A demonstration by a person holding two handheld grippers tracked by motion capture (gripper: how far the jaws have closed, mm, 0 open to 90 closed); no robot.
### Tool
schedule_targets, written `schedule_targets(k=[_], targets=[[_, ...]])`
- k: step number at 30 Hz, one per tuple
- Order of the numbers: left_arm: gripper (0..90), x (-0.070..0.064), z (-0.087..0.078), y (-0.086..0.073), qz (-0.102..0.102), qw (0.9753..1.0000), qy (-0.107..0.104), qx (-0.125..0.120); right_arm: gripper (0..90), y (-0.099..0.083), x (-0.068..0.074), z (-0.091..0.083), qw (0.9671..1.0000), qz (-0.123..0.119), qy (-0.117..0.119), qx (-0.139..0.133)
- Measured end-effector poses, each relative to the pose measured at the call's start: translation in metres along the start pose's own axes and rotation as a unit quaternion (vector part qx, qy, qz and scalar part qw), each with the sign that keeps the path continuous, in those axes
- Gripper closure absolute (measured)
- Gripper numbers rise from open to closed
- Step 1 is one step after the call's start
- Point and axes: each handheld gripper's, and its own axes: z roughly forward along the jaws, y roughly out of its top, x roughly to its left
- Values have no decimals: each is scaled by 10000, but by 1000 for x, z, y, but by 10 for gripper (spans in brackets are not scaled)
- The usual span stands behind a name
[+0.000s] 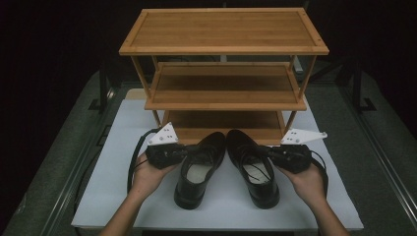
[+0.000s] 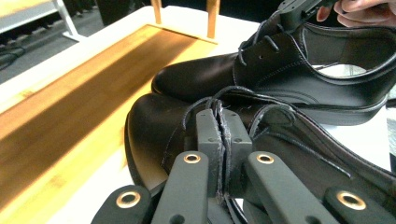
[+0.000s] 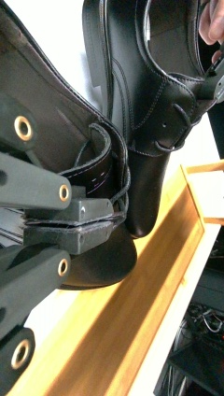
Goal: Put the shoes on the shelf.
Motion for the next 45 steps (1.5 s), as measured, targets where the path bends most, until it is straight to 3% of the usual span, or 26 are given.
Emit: schedule_targets(k=[5,12,18,23,28,36,37,38,39,41,42,44,45], targets=[[886,16,9,4,-110,9997,149,-178,884,8,-9,10,9999,24,-97,-60],[886,42,32,13,-201,9983,445,-322,883,23,-32,37,9995,87,-293,-102],[885,53,50,15,-271,9967,654,-394,883,32,-42,59,9987,109,-478,-160],[884,53,60,9,-301,9968,673,-308,882,29,-42,71,9984,149,-518,-191],[880,51,56,0,-339,9976,519,-294,880,23,-39,69,9989,160,-426,-129],[853,44,52,-11,-245,9984,470,-202,831,10,-31,68,9991,75,-412,-51],[823,44,51,-11,-261,9983,473,-224,788,8,-30,67,9991,57,-419,1],[779,46,48,-11,-401,9980,427,-256,726,8,-31,65,9990,108,-437,-14],[716,46,48,-11,-401,9980,427,-256,726,8,-31,65,9990,108,-437,-14],[674,47,44,-12,-479,9977,413,-229,636,9,-33,59,9988,221,-422,-77],[569,46,36,-14,-450,9977,458,-216,572,9,-33,51,9986,285,-438,-123],[483,45,32,-16,-445,9977,461,-205,544,9,-32,47,9985,287,-456,-120],[483,45,27,-18,-425,9977,493,-202,519,7,-31,42,9984,301,-471,-125]])
